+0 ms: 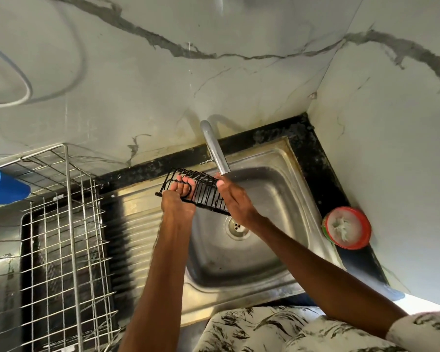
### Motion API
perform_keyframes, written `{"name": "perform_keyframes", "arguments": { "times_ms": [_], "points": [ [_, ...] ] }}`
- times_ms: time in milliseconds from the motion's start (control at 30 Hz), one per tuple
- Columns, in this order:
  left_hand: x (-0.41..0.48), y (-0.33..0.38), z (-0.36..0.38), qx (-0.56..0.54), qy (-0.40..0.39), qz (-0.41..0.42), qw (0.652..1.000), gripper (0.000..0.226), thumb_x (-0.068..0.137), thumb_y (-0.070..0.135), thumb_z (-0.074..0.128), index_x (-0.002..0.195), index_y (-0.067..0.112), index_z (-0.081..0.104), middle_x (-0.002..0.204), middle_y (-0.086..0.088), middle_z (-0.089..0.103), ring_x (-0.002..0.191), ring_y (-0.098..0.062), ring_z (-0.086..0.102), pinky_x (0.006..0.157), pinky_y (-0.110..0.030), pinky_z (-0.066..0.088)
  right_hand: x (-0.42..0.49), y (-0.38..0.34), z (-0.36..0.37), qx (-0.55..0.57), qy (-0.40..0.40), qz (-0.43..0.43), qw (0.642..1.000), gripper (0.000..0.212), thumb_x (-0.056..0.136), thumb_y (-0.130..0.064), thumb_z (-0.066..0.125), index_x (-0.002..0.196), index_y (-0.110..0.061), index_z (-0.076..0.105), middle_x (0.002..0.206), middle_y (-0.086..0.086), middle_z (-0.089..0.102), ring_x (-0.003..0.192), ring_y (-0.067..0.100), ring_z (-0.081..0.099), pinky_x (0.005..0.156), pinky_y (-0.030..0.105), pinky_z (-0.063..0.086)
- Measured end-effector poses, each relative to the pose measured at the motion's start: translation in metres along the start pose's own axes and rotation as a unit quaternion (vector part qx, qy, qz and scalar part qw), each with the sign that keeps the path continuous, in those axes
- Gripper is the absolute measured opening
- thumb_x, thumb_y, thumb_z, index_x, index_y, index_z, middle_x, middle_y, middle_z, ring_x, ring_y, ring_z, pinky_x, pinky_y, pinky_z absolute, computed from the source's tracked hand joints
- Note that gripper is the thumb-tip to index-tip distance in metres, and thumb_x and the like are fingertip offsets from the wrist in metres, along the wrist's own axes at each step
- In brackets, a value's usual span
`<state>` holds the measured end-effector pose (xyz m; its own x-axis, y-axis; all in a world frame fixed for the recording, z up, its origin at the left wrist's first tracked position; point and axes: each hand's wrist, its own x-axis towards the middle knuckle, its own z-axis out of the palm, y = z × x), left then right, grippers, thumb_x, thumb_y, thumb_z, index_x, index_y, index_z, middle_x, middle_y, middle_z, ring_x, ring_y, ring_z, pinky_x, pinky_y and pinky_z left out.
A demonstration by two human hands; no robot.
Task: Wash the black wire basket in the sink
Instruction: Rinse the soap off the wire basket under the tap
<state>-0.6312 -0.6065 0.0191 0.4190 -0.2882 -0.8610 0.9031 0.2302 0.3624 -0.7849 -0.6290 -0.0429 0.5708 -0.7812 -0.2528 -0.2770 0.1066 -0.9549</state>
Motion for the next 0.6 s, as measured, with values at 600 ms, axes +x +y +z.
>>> {"name": "perform_keyframes", "arguments": {
  "times_ms": [600],
  "points": [
    [0.004,0.007,-0.02,0.135,-0.123,-0.006,0.983,0.057,0.114,0.028,0.023,0.075,0.005,0.057,0.052,0.003,0.033,0.045,-0.007,0.032,0.042,-0.015,0.036,0.001,0.013,-0.018,-0.03,-0.063,0.074,0.995,0.058,0.109,-0.05,0.02,0.156,-0.019,0.032,0.161,0.001,0.033,0.146,0.004,0.024,0.12,0.024,0.019]
  ]
}}
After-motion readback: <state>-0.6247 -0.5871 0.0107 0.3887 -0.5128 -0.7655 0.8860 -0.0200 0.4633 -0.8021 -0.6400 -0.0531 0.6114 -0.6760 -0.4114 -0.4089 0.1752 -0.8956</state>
